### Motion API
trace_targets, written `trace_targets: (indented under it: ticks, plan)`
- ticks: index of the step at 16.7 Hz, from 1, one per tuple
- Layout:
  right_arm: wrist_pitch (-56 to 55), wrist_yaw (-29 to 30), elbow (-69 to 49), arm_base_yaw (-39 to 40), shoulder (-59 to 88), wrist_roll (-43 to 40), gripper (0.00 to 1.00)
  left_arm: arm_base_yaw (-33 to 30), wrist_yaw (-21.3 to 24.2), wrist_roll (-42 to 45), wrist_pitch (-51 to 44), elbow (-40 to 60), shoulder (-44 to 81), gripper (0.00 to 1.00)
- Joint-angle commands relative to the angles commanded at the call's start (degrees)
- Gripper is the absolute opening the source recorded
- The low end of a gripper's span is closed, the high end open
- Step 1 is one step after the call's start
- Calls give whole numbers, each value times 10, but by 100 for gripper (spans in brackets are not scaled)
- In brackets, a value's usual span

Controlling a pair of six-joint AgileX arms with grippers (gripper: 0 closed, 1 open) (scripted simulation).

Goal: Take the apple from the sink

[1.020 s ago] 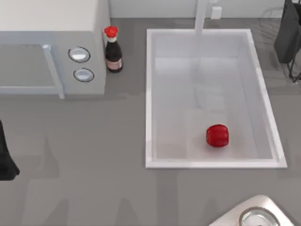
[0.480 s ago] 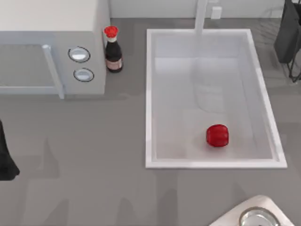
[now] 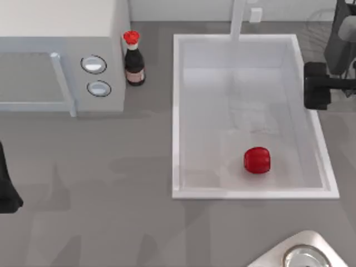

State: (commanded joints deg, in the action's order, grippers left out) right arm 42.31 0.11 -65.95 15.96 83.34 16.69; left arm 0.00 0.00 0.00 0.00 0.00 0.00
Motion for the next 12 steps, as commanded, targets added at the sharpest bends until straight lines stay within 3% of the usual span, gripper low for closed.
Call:
trace_targets:
  ticks: [6,12]
  plan:
    - [146,0,-230,55,304,58,100,0,0,0,0,0,0,100]
    - [209,1,-327,79,421,82,100,0,0,0,0,0,0,100]
